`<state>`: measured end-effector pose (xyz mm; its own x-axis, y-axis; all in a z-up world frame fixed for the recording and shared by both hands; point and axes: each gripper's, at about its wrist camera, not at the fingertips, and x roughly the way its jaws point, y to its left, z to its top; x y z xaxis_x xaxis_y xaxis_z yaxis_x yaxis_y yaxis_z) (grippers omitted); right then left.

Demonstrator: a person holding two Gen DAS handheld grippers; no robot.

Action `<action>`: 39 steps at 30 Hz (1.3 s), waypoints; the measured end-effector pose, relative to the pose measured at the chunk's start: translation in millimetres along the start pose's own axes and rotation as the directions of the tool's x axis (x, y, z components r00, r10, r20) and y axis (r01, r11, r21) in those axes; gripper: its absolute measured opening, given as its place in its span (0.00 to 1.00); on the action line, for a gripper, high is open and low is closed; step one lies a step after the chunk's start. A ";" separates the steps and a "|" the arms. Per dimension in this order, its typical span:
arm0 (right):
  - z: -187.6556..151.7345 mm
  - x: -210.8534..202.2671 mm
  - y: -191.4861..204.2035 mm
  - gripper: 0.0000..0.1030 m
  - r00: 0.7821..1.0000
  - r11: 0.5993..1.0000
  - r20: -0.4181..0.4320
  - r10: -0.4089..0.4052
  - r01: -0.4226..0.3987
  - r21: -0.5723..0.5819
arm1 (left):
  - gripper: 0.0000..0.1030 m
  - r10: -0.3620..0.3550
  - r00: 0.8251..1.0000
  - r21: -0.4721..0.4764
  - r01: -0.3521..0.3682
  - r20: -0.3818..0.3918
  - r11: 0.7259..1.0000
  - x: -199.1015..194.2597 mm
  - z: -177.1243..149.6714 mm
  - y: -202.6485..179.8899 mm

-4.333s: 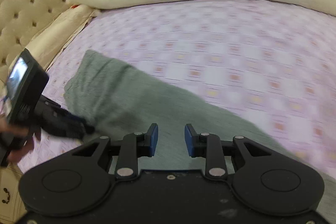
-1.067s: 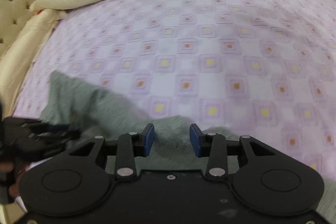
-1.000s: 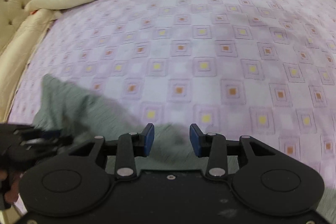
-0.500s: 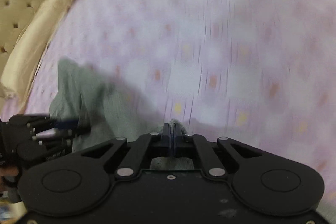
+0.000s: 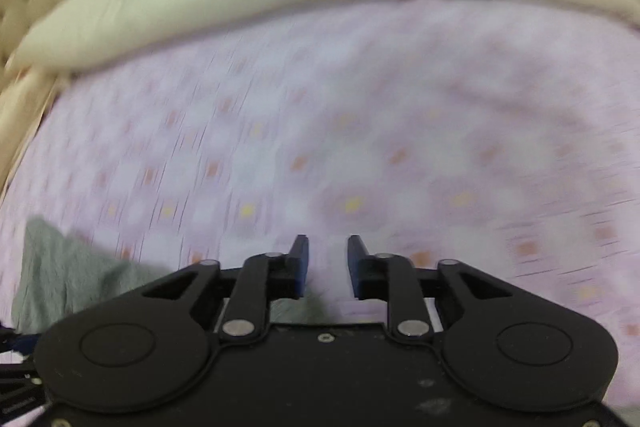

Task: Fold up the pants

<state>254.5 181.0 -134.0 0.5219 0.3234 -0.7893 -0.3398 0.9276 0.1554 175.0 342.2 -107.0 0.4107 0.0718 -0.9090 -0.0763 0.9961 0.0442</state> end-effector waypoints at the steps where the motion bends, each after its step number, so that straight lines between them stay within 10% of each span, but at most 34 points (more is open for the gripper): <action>1: -0.6 -8.1 -1.2 0.24 1.000 1.000 0.004 0.022 -0.022 0.005 | 0.26 -0.009 1.000 -0.013 0.009 0.022 1.000 -2.9 9.4 3.3; 7: -47.3 1.0 52.2 0.24 0.979 0.969 -0.156 0.133 -0.162 -0.188 | 0.27 0.075 0.997 -0.026 -0.074 0.019 0.997 22.2 38.2 17.8; 12: -97.3 -8.7 100.2 0.24 0.956 0.887 -0.250 0.155 -0.247 -0.390 | 0.28 0.102 0.984 -0.032 -0.108 -0.147 0.994 44.5 -1.9 34.6; 14: -92.7 -18.8 96.9 0.19 0.944 0.884 -0.254 0.210 -0.294 -0.364 | 0.30 0.123 0.988 -0.001 -0.123 -0.096 0.992 35.8 -24.1 34.5; 20: -38.8 -26.3 39.5 0.34 0.997 0.983 -0.016 0.071 -0.073 -0.171 | 0.30 0.139 0.985 0.017 -0.138 -0.101 0.990 30.7 -32.2 30.1; 25: -7.1 25.5 17.8 0.34 0.977 0.984 -0.184 0.109 -0.132 -0.116 | 0.32 0.098 0.988 -0.043 -0.104 -0.122 0.994 28.6 -32.6 44.7; 28: -7.4 44.8 19.8 0.04 0.950 0.970 -0.256 0.179 -0.214 -0.115 | 0.33 0.096 0.987 -0.045 -0.103 -0.125 0.994 26.7 -30.9 41.8; 32: -9.3 39.4 36.4 0.01 0.992 0.957 -0.126 -0.005 -0.032 -0.289 | 0.33 0.109 0.987 -0.038 -0.114 -0.118 0.993 27.6 -32.4 36.9; 36: -11.1 46.5 28.7 0.19 0.991 0.974 -0.126 -0.039 0.010 -0.226 | 0.33 0.107 0.986 -0.024 -0.111 -0.129 0.993 25.5 -29.2 36.9; 39: -14.0 8.1 19.1 0.29 0.996 0.984 0.047 -0.071 0.077 -0.158 | 0.33 0.095 0.985 -0.030 -0.100 -0.146 0.995 23.6 -30.3 40.2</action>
<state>241.3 198.8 -145.7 0.5805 0.2654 -0.7698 -0.4178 0.9086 -0.0017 154.0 382.4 -139.3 0.2646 0.1578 -0.9514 -0.1443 0.9819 0.1227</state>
